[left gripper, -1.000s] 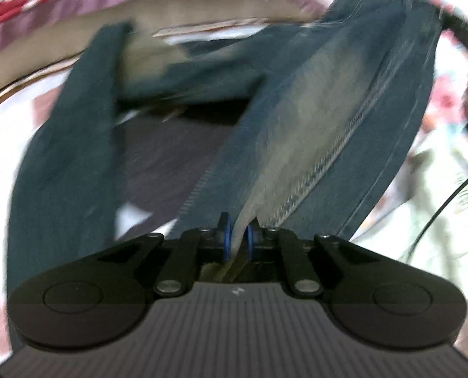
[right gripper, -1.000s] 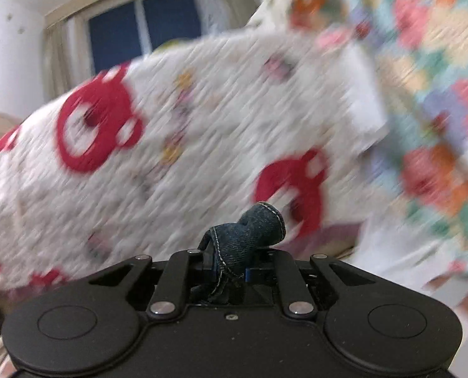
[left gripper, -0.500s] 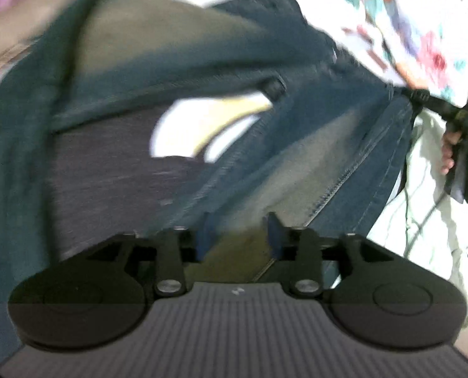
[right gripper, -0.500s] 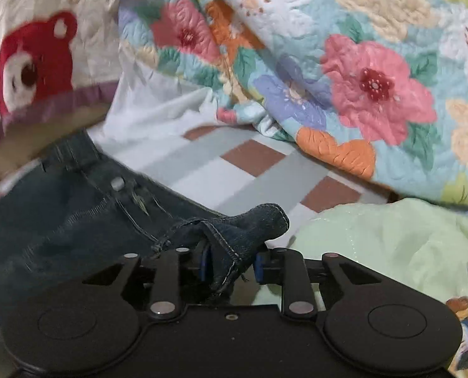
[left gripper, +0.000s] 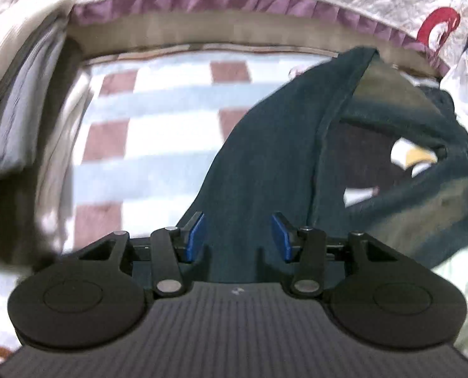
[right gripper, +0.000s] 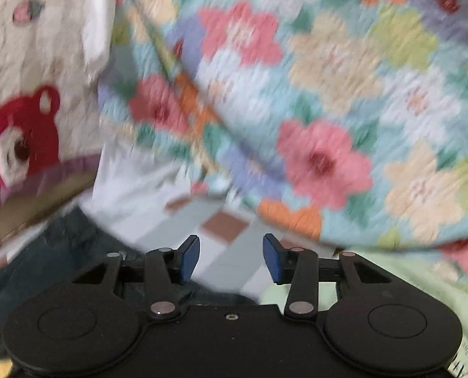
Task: Fold clothes
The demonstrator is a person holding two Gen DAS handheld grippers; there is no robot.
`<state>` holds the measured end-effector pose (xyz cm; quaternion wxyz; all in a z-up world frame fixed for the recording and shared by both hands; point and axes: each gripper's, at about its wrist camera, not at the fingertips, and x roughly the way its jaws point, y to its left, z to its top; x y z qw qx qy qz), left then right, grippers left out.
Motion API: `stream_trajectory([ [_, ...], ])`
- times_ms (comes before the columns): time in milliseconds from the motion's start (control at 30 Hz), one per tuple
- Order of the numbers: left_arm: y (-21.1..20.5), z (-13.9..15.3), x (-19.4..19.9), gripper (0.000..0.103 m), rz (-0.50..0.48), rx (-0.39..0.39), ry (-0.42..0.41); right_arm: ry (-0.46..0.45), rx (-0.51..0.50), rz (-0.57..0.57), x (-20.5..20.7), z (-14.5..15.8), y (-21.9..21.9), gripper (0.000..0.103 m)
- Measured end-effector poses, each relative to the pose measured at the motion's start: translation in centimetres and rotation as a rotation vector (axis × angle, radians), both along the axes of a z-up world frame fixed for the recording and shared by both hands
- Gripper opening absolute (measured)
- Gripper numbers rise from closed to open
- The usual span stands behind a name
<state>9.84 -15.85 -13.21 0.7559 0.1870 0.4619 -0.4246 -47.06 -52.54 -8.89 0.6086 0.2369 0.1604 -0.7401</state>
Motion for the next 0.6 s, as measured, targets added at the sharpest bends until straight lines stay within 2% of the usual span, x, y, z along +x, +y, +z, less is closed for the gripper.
stream_trajectory([
  [100, 1.7, -0.3, -0.9, 0.047, -0.038, -0.013, 0.014, -0.198, 0.066, 0.166, 1.6, -0.1, -0.2, 0.052],
  [167, 2.2, -0.4, -1.5, 0.048, -0.071, -0.047, 0.044, -0.294, 0.155, 0.338, 5.2, -1.2, -0.3, 0.052],
  [267, 2.5, -0.9, -2.1, 0.049, -0.114, -0.079, 0.089, -0.376, 0.308, 0.652, 13.5, -3.4, 0.9, 0.052],
  [400, 3.0, -1.6, -2.9, 0.054, -0.133, -0.109, 0.160, -0.513, 0.635, 1.089, 25.6, -6.5, 4.9, 0.044],
  [467, 3.4, -2.4, -3.1, 0.058, -0.123, -0.129, 0.227, -0.532, 0.738, 1.249, 30.2, -7.0, 7.5, 0.044],
  [500, 3.4, -3.0, -3.0, 0.059, -0.114, -0.138, 0.262, -0.506, 0.772, 1.321, 32.3, -7.0, 8.9, 0.044],
  [600, 3.0, -4.8, -2.9, 0.060, -0.084, -0.151, 0.331, -0.381, 0.794, 1.452, 36.5, -7.2, 12.0, 0.044],
])
